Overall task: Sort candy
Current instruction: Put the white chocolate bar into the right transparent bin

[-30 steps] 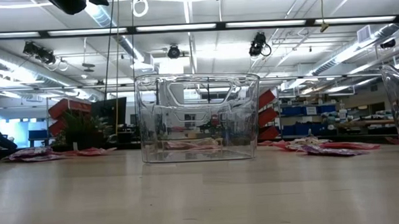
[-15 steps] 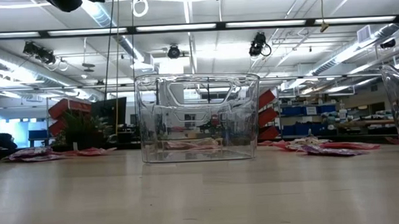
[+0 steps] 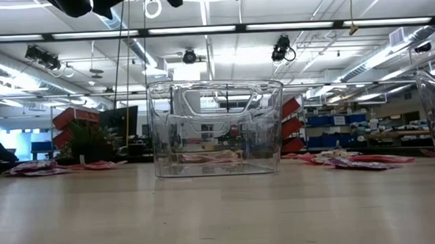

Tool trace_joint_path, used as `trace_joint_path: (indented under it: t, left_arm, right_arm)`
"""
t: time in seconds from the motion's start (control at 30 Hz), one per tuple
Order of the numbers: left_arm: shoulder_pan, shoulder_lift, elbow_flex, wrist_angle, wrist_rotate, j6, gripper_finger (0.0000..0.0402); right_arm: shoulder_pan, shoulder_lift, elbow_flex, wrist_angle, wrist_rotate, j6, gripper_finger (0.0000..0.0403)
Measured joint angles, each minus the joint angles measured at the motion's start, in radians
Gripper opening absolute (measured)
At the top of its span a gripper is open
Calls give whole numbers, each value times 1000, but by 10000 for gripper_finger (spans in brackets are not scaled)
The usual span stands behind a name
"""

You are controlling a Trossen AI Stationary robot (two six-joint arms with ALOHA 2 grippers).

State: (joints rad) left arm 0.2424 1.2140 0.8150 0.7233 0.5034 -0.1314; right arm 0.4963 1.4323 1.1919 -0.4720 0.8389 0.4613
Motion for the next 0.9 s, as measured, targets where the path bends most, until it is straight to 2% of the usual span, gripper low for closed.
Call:
trace_joint_path:
  t: [0.17, 0.27, 0.33, 0.57, 0.73, 0.9]
  left_arm:
    - [0, 0, 0, -26, 0, 0, 140]
    - [0, 0, 0, -44, 1, 2, 140]
    - [0, 0, 0, -64, 1, 13, 140]
    - [0, 0, 0, -119, 3, 49, 140]
    - [6, 0, 0, -151, 5, 59, 140]
    - [30, 0, 0, -275, 3, 76, 140]
  right_arm:
    - [37, -13, 0, -286, -345, 312, 16]
    - [75, -13, 0, -371, -540, 418, 16]
    - [111, -13, 0, -392, -612, 506, 16]
    - [256, -12, 0, -458, -720, 776, 16]
    - [317, -12, 0, -589, -725, 865, 16]
    - [337, -11, -39, -594, -771, 879, 16]
